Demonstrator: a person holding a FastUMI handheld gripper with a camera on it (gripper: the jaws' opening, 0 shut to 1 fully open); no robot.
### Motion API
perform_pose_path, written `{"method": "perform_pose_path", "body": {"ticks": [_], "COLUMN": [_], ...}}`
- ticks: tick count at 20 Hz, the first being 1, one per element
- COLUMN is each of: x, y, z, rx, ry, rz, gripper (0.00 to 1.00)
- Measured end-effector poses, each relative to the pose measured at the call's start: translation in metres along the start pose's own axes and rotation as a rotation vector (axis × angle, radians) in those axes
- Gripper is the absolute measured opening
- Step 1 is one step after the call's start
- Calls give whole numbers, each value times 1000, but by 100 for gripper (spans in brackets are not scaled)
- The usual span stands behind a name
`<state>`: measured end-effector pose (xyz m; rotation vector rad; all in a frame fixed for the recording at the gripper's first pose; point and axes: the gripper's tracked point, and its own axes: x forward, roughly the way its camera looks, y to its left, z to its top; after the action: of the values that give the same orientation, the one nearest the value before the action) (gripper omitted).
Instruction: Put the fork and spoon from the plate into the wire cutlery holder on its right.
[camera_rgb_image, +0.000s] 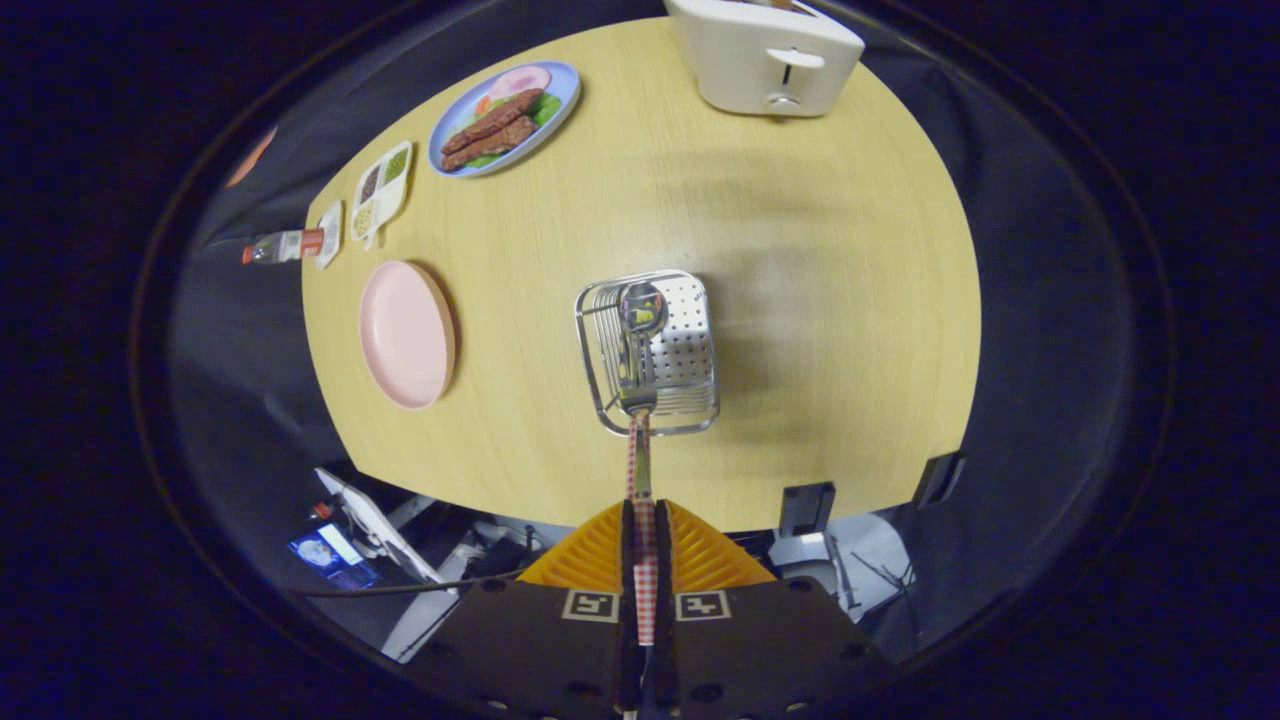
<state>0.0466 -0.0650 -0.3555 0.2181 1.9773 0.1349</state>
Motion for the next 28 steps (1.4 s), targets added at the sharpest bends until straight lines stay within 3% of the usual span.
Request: {"method": "perform_pose_path", "body": {"ticks": [5,14,17,23,28], "x": [-4,9,10,7,-11], "y": [-5,4,-4,-7,-4], "z": [16,38,48,57,68], "rx": [96,128,142,153,117], "ry": [11,67,37,-27,-196], "rz": [1,3,-41,-49,-93], "gripper": [6,9,9,11,9]}}
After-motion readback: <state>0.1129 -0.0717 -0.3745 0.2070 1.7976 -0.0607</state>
